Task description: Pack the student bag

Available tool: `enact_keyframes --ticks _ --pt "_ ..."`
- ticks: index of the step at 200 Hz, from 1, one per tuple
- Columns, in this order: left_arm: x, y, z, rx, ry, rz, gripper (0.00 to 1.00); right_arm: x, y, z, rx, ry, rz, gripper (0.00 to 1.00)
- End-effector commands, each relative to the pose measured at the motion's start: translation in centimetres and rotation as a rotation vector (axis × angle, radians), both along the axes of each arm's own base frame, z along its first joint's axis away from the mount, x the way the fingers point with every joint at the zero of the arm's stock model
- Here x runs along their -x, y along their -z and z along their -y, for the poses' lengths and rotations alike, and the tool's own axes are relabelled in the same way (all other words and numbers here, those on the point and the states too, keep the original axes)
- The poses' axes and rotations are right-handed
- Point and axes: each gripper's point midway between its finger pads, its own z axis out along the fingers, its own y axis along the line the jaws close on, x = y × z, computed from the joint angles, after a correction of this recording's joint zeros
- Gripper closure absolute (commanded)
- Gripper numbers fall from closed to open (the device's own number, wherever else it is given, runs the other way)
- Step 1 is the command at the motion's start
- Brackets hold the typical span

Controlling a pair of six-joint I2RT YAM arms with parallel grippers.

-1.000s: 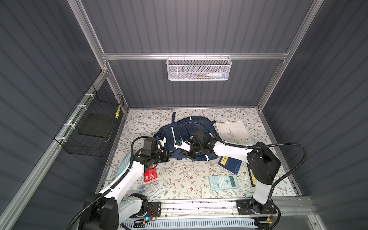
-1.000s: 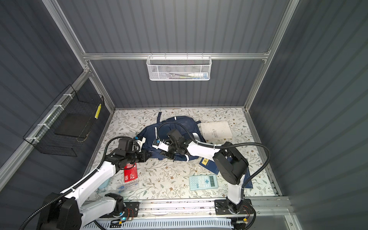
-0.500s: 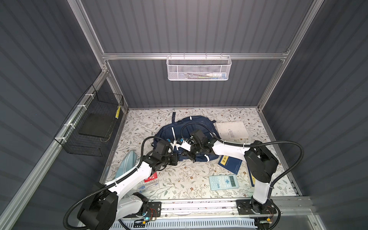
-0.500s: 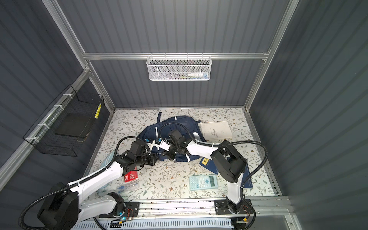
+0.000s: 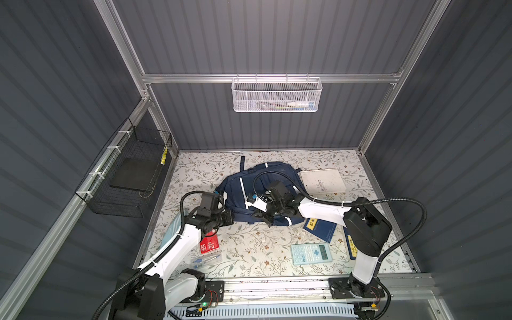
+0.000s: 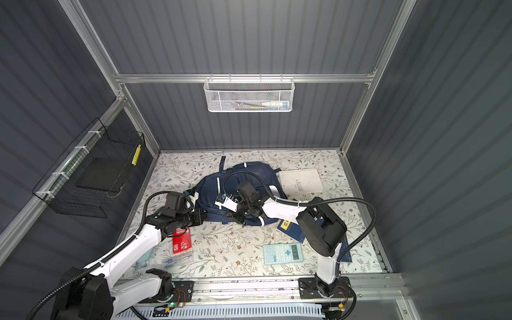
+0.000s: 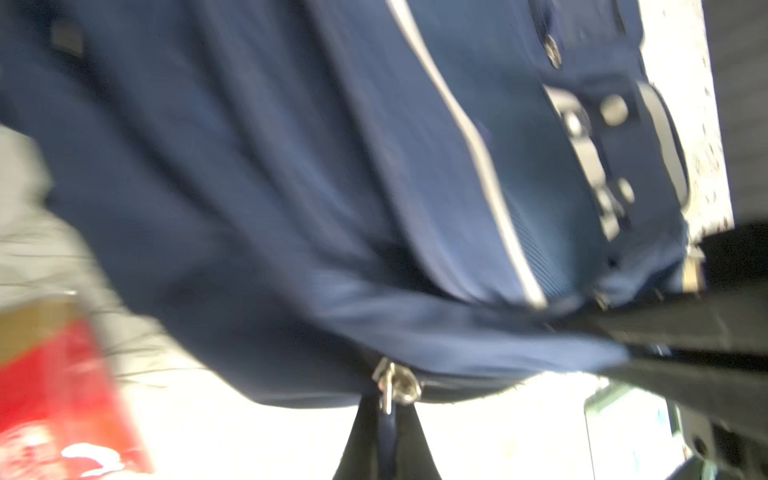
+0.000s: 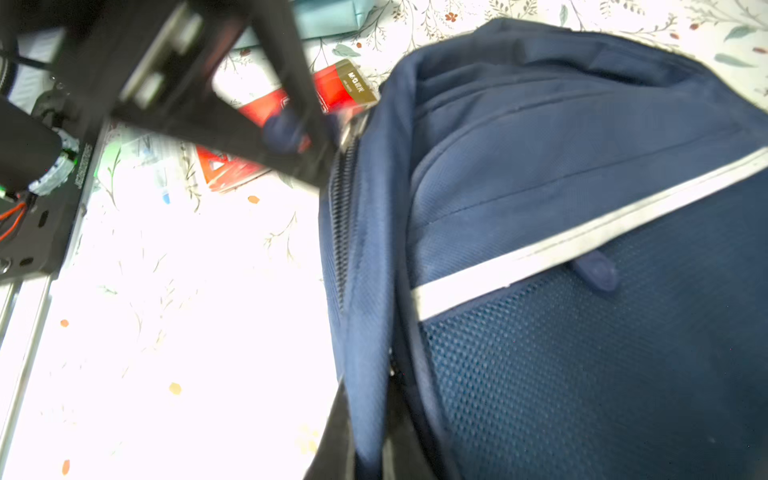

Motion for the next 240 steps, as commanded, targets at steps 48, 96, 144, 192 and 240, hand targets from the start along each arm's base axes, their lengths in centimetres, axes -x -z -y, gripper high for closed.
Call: enact_keyframes --ticks 48,96,144,192,240 --pt "-3.7 -4.8 -5.6 0.100 -0.157 0.094 1.00 -2.5 0.8 4.8 0.069 0.045 -0.010 1.00" --pt "1.5 -4.8 1.8 0.219 0.018 0.019 1.00 -4.8 -2.0 5.1 0.044 0.157 0.084 0.41" --pt "3.4 -4.2 8.2 0.239 0.129 0.009 1.00 0.3 -4.3 2.1 -0.039 0.068 0.098 0.20" --pt "3.5 -4.0 8.8 0.198 0.152 0.022 1.00 -0.8 -0.9 -0.1 0.085 -0.002 0.111 0.45" --pt "2.6 -0.7 5.9 0.059 0.074 -0.019 1.00 0.8 -0.3 1.7 0.090 -0.072 0.113 0.97"
